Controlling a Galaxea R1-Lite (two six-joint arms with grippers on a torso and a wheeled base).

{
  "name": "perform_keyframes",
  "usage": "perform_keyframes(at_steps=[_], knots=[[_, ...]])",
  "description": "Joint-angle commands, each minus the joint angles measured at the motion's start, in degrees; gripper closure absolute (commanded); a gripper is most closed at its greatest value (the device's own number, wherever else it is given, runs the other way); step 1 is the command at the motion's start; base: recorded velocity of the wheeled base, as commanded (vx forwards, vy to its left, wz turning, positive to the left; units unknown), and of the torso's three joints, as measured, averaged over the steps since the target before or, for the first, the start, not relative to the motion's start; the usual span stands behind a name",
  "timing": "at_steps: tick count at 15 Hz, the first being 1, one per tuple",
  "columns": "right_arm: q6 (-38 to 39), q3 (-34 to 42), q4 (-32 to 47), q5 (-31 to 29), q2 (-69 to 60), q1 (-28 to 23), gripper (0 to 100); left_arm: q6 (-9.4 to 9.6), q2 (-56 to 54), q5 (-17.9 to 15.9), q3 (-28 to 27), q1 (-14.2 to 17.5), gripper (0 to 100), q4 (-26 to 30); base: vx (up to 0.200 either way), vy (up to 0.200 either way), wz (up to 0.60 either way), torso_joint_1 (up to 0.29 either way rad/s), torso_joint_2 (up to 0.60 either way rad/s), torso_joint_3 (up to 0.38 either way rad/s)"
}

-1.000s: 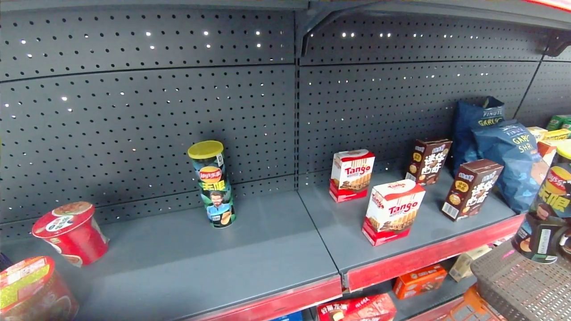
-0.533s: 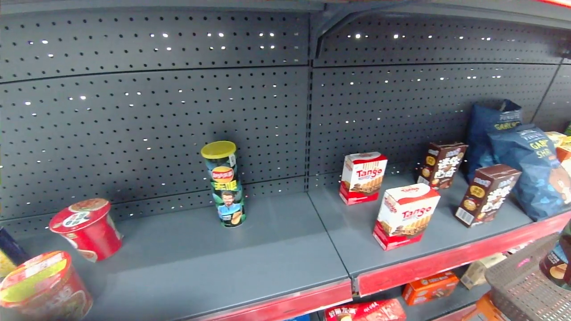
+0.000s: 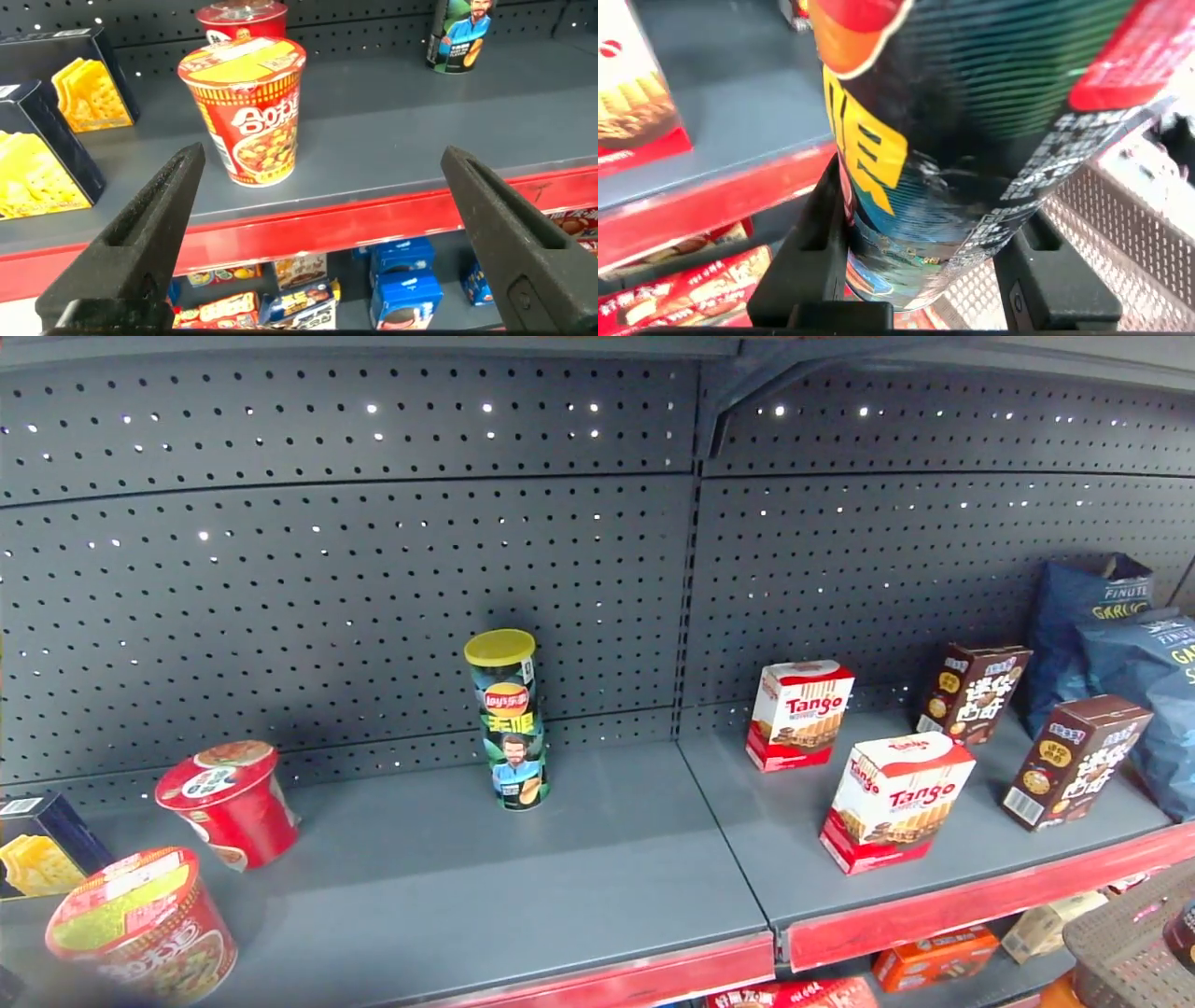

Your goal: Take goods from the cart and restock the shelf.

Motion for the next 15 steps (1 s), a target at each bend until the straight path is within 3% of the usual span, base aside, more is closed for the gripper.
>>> perform_keyframes(at_steps=[1, 15], knots=[[-0.31, -0.03, 0.06, 0.19, -3.05, 0.07, 100, 0.00, -0.02, -0.01, 0.00, 0.01, 0, 0.00, 0.000, 0.000, 0.00, 0.000, 0.00, 0.000], [0.05, -0.03, -0.12, 7.49, -2.96, 2.09, 100, 0.09, -0.02, 0.08, 0.00, 0.01, 0, 0.00, 0.000, 0.000, 0.00, 0.000, 0.00, 0.000]])
